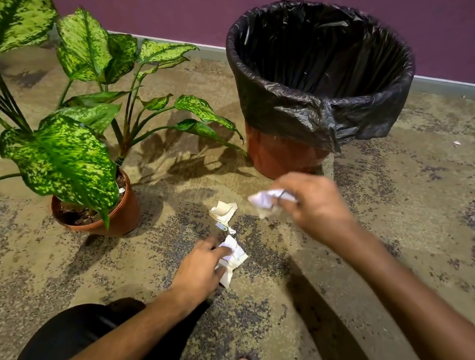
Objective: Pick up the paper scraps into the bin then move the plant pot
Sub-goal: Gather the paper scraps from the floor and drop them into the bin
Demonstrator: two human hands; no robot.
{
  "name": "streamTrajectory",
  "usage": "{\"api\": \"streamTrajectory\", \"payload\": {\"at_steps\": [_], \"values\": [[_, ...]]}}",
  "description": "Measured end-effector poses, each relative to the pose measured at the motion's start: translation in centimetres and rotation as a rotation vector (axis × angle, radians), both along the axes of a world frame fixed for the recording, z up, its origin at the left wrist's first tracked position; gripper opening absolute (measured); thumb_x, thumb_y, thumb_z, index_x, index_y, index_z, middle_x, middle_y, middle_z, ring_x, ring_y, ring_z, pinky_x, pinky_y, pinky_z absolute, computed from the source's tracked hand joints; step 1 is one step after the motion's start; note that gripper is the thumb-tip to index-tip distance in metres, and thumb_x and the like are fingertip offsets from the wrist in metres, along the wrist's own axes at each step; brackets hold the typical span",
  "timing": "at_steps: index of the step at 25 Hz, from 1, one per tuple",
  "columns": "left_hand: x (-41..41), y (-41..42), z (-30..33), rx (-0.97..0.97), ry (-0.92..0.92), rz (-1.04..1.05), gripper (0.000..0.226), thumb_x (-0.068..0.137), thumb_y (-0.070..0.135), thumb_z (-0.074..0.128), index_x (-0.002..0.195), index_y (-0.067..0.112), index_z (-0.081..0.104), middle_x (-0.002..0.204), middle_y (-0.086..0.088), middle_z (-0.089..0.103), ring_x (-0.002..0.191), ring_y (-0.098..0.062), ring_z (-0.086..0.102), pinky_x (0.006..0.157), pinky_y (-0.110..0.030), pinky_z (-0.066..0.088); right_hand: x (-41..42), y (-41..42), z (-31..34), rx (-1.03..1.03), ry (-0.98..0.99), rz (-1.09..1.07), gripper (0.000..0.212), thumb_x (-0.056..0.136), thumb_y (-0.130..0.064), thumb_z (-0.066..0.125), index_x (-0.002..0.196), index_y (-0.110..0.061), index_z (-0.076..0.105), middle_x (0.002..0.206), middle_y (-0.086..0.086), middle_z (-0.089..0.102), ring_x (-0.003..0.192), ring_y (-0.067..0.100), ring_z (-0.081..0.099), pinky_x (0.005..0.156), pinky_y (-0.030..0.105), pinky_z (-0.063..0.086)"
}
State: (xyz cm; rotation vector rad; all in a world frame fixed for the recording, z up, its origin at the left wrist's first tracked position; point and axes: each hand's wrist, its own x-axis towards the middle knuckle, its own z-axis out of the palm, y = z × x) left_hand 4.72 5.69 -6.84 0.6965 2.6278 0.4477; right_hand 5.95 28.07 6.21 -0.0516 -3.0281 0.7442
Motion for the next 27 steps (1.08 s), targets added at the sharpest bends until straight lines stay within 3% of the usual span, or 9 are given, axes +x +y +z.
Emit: {"api": "streamTrajectory", "payload": {"at_steps": [4,6,10,13,15,18,21,24,27], "values": [[-0.1,-0.2,0.4,0.067,-0.018,0.047,0.026,0.091,0.023,0.062,0.117,0.027,0.065,0.141,0.000,0.048,0.111,-0.015,0.060,0.099,-0.029,0.047,-1.6,1.9,9.4,-0.046,0.527,0.024,0.018,0.085,-0.010,0.064,0.097,-0.021,0.070,0.088,-0.012,0.065,0.075,-0.003,0.057,0.070,0.011,0.046],[-0.3,-0.3,0.4,0.089,-0.014,0.054,0.020,0.092,0.020,0.061,0.109,0.025,0.069,0.138,-0.001,0.052,0.108,-0.015,0.061,0.097,-0.028,0.048,-3.2,3.1,12.0,-0.046,0.633,-0.033,0.016,0.086,-0.015,0.063,0.100,-0.019,0.071,0.089,-0.011,0.066,0.076,-0.004,0.059,0.069,0.012,0.046],[-0.5,-0.5,0.5,0.082,-0.008,0.056,0.019,0.093,0.022,0.058,0.107,0.025,0.070,0.134,-0.001,0.054,0.104,-0.014,0.062,0.096,-0.025,0.048,-7.4,5.7,12.7,-0.009,0.587,-0.187,0.024,0.084,-0.014,0.062,0.106,-0.020,0.070,0.095,-0.006,0.069,0.085,0.013,0.065,0.076,0.030,0.053],[-0.5,-0.4,0.3,0.084,-0.016,0.057,0.019,0.094,0.021,0.057,0.107,0.024,0.070,0.133,-0.002,0.054,0.102,-0.015,0.062,0.095,-0.026,0.049,-8.9,7.2,11.9,0.064,0.419,-0.215,0.042,0.083,-0.009,0.066,0.123,-0.020,0.062,0.119,0.000,0.066,0.106,0.017,0.061,0.094,0.036,0.051],[-0.6,-0.4,0.3,0.103,-0.017,0.068,0.017,0.093,0.020,0.057,0.104,0.024,0.070,0.132,-0.001,0.055,0.101,-0.015,0.063,0.093,-0.026,0.049,-8.6,7.3,11.4,0.050,0.364,-0.185,0.054,0.080,-0.007,0.071,0.130,-0.022,0.056,0.130,-0.002,0.059,0.113,0.016,0.056,0.093,0.038,0.052],[-0.8,-0.2,0.2,0.150,-0.005,0.084,0.015,0.092,0.017,0.059,0.100,0.022,0.072,0.129,0.000,0.058,0.101,-0.014,0.063,0.094,-0.024,0.049,-6.9,5.5,11.2,-0.013,0.507,-0.092,0.046,0.084,-0.008,0.069,0.126,-0.022,0.059,0.128,-0.007,0.057,0.114,0.009,0.055,0.087,0.028,0.055],[-1.0,-0.1,0.3,0.212,-0.008,0.114,0.013,0.090,0.015,0.064,0.097,0.020,0.073,0.116,0.004,0.062,0.078,-0.003,0.062,0.079,-0.005,0.047,-4.2,2.0,9.5,-0.083,0.644,0.091,0.029,0.085,-0.013,0.066,0.114,-0.019,0.066,0.110,-0.008,0.064,0.098,0.003,0.060,0.086,0.018,0.051],[-1.3,-0.1,0.5,0.307,-0.061,0.175,0.014,0.085,0.010,0.069,0.091,0.021,0.074,0.104,0.009,0.063,0.068,0.007,0.056,0.070,0.003,0.041,-2.3,-1.5,4.6,-0.128,0.235,0.185,0.033,0.086,-0.024,0.063,0.117,-0.034,0.060,0.111,-0.018,0.060,0.097,-0.004,0.056,0.094,0.022,0.048],[-1.5,-0.3,0.9,0.424,-0.078,0.184,0.025,0.080,0.002,0.072,0.079,0.027,0.071,0.096,0.013,0.064,0.079,0.009,0.059,0.076,0.003,0.039,-1.2,-3.3,-2.1,-0.001,-0.313,0.269,0.065,0.086,-0.028,0.066,0.140,-0.041,0.034,0.145,-0.013,0.040,0.127,0.009,0.042,0.106,0.031,0.029]]}}
